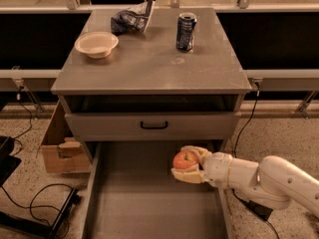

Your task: Place apple into middle drawer

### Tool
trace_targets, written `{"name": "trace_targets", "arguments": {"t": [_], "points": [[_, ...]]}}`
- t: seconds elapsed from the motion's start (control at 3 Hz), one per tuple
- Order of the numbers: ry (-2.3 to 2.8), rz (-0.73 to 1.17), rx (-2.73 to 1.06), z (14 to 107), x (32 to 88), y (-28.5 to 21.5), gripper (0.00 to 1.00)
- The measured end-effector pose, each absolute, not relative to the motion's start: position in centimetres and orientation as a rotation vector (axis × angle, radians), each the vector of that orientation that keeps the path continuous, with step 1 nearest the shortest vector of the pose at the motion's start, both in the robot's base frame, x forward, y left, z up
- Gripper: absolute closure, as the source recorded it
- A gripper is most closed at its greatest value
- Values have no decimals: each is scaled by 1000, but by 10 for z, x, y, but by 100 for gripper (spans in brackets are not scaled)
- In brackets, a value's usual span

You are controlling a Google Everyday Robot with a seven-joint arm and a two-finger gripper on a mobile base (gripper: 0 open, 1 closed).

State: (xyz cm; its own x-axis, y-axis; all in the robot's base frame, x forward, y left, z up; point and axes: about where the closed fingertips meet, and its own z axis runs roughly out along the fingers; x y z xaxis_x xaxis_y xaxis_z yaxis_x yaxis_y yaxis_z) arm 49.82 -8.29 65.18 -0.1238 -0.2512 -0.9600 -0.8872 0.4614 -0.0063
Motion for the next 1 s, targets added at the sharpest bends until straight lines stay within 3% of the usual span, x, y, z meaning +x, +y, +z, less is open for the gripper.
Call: {"name": "trace_targets", "arguments": {"t": [0.33, 1.0], "points": [[1659, 770, -1070, 554, 510, -26, 100], [1670, 788, -1120, 454, 532, 34, 100]]}}
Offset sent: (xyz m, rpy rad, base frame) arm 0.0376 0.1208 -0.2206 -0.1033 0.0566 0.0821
